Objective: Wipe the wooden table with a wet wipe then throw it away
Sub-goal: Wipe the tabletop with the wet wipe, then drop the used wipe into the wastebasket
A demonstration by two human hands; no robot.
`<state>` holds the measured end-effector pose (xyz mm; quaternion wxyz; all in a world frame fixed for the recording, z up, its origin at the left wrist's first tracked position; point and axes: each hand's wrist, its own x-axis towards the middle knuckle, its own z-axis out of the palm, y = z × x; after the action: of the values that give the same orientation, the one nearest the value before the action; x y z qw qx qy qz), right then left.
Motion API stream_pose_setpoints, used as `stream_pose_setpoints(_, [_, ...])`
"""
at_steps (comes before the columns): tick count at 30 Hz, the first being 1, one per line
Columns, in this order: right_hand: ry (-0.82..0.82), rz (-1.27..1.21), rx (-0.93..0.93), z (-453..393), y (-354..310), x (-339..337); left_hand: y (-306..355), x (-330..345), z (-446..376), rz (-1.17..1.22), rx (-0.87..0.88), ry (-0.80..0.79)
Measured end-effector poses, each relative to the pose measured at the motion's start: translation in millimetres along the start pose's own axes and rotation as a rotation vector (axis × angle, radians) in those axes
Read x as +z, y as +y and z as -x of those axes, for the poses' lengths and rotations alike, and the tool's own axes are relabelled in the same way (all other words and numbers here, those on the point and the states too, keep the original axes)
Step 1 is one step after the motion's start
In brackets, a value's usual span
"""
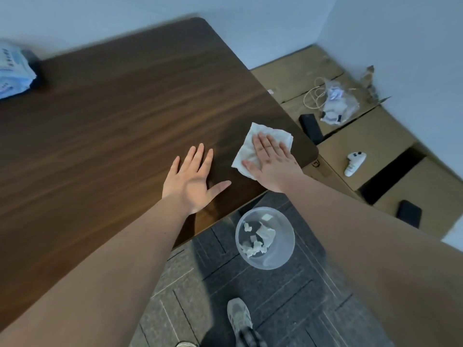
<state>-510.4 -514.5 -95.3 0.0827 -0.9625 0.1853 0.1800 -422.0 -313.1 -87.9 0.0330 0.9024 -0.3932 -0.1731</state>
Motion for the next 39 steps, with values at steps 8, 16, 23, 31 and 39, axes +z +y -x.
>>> stream_pose_setpoints(8, [0.049,-0.04,0.099,-5,51,-3,40,-1,-46,-0.034,0.043,0.031])
stream_pose_setpoints(16, [0.122,-0.107,0.079,-1,71,2,77,3,-71,-0.039,0.077,0.029])
stream_pose_setpoints(23, [0.332,-0.183,0.037,39,95,17,106,0,-84,-0.044,0.071,-0.004])
stream_pose_setpoints(31, [0.14,-0.378,0.209,100,116,83,128,13,-91,-0.086,0.139,0.06])
stream_pose_setpoints(39, [-0.143,-0.312,0.238,104,122,166,131,21,-88,-0.067,0.138,0.145])
